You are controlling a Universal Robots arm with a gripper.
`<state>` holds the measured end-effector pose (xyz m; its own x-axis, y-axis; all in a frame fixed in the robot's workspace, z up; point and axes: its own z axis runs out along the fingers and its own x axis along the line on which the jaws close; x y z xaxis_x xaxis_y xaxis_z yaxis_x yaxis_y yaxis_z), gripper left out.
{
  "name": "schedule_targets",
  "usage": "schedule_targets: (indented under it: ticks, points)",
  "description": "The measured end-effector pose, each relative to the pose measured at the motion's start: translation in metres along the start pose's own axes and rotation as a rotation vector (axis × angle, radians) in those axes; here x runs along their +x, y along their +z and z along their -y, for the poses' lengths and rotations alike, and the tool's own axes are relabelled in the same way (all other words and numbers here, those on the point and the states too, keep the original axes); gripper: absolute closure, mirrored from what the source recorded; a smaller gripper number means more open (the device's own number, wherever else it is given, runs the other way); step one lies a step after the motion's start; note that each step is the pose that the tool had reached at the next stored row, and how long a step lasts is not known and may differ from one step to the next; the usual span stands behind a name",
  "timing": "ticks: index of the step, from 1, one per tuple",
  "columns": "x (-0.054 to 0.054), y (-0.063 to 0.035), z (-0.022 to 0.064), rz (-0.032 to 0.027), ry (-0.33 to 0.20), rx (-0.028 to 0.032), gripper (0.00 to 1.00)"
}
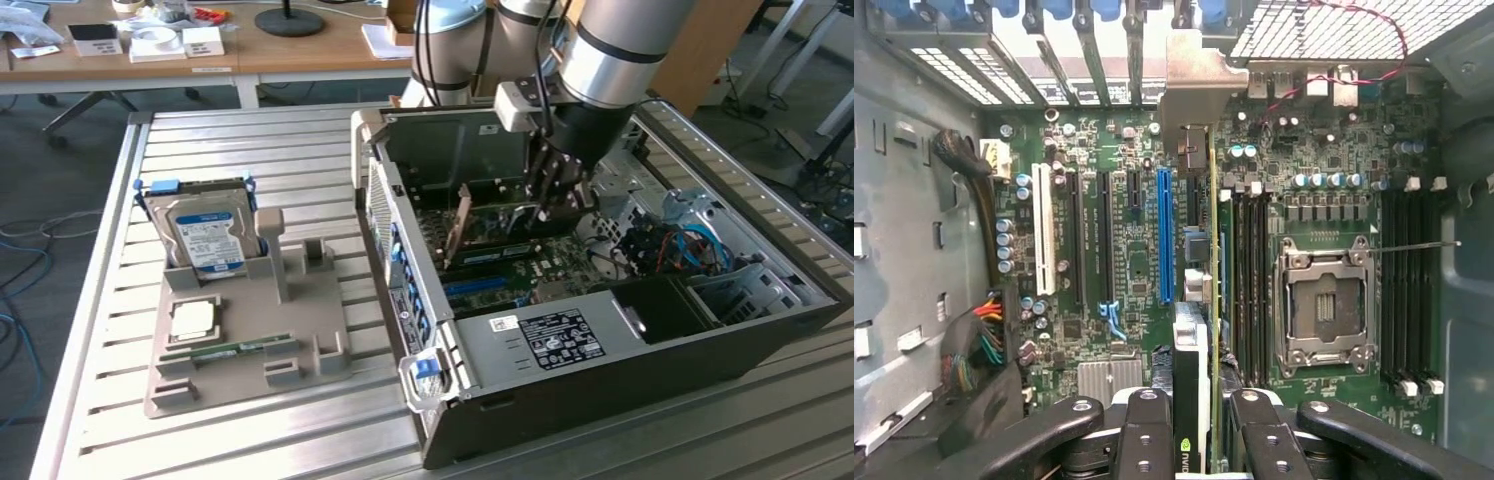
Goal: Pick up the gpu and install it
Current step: 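Insert the gpu into the slot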
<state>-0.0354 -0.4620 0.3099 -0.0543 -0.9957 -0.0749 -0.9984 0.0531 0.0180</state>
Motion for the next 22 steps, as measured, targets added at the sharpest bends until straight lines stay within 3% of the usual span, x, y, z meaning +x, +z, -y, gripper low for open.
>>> schedule_targets:
  ticks: [22]
  points:
    - [0.001, 0.0121, -0.0063, 0.0036, 0.000, -0.0002, 0.73]
